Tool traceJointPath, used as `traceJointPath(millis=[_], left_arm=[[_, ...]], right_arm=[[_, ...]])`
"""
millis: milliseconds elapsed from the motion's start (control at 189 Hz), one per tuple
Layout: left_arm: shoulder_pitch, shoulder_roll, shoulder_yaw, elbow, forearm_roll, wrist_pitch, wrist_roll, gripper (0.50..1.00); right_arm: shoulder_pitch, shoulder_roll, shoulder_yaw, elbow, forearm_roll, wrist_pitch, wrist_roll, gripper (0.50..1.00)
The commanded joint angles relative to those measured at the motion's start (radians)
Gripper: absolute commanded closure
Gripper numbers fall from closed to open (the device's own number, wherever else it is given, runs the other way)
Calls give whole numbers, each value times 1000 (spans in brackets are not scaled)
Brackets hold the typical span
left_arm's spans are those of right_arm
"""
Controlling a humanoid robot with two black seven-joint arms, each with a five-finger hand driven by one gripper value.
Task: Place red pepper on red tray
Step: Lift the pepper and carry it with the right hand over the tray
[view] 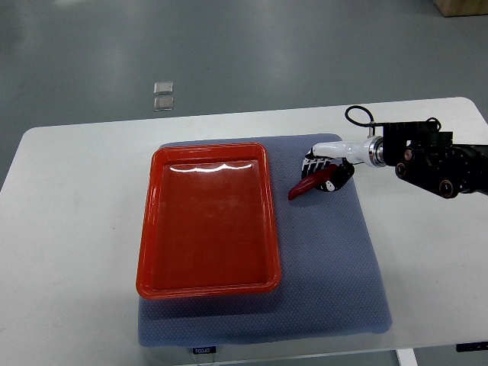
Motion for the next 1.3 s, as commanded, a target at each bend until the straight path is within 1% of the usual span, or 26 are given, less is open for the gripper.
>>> traceJointPath(millis=[0,281,403,525,689,843,954,1198,1294], left_arm=[[0,0,0,0,0,0,0,500],[0,0,0,0,0,0,0,500],[0,0,0,0,0,0,0,500],[0,0,0,0,0,0,0,500],[0,0,0,0,0,0,0,500],[0,0,1,0,0,0,0,500],[0,0,1,0,0,0,0,500],[0,0,1,-2,0,0,0,500],[0,0,1,-3,0,0,0,500]], right_arm=[[-2,0,0,0,-2,1,0,1000],[18,-17,-22,3,0,12,0,1000],[72,-25,-20,11,12,20,0,1000],[116,-32,-11,14,17,52,0,1000],[178,-12,-8,25,21,70,0,1000],[219,51,-6,46,44,63,0,1000],[234,129,-6,46,116,57,0,1000],[213,278,-17,5,124,14,0,1000],[179,293,-17,0,116,9,0,1000]])
